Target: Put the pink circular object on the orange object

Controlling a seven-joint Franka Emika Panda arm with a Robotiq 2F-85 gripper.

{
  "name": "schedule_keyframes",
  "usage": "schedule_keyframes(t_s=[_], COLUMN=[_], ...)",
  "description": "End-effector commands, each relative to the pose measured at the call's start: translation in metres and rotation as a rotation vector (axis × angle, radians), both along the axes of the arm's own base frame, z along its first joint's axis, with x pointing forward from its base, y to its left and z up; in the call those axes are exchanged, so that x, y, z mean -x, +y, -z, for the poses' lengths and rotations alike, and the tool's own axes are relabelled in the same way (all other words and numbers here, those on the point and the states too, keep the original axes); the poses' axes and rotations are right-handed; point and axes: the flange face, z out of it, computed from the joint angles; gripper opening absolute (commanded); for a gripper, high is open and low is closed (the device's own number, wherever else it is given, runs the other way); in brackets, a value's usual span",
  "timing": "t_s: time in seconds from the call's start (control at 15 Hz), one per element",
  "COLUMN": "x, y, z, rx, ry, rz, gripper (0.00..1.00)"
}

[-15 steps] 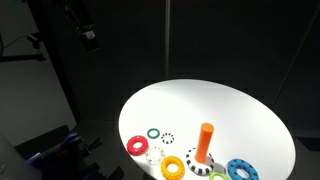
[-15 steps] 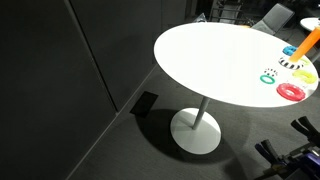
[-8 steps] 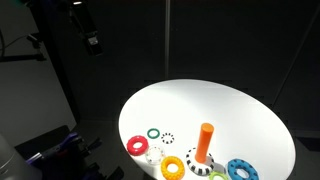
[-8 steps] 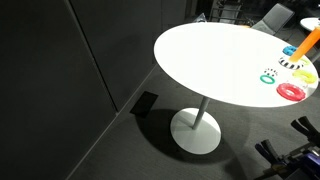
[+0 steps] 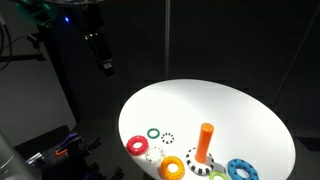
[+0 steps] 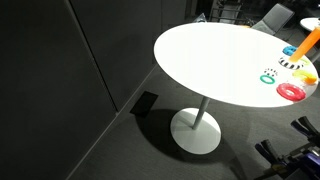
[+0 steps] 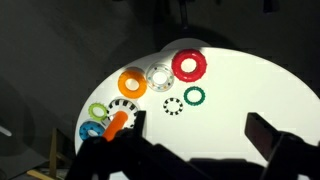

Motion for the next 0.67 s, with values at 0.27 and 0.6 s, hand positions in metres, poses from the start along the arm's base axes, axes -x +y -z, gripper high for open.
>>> schedule_keyframes(t_s=[0.27, 0.6], x=[-0.016, -0.021], y=[-0.029, -0.027], z=[0.063, 0.102], rx=[-0.133, -0.161], ry=[0.006, 0.040], rz=[0.046, 0.051], gripper=[1.00, 1.00])
